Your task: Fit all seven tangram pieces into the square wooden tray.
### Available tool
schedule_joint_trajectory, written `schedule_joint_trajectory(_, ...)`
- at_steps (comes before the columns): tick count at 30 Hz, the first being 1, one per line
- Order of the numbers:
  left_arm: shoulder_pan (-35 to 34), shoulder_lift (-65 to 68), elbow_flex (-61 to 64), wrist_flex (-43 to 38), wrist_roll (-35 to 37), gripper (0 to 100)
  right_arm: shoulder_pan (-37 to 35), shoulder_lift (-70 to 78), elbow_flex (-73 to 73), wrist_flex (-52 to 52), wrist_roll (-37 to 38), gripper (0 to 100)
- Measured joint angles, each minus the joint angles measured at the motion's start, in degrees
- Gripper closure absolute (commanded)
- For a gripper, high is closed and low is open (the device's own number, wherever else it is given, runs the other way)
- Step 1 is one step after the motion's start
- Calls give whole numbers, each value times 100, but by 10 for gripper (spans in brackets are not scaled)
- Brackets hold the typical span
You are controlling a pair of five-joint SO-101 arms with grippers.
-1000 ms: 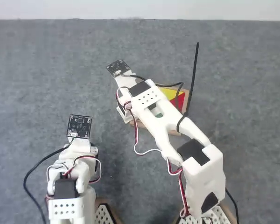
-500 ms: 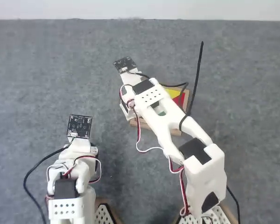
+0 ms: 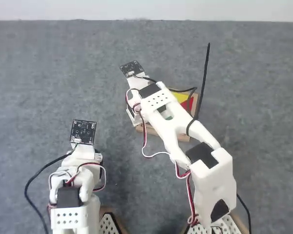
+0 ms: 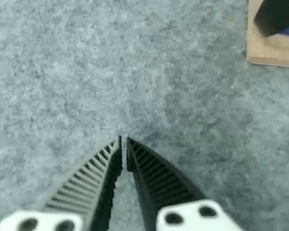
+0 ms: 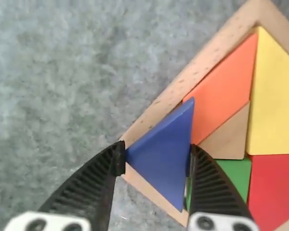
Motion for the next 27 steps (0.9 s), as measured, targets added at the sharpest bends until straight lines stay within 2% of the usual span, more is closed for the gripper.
schedule_joint_trajectory(8, 0, 0, 0, 0, 0, 979, -18, 0, -26, 167, 123, 726)
schedule_joint_trajectory(27, 0, 0, 0, 0, 0, 979, -53, -176, -299, 396, 800, 725)
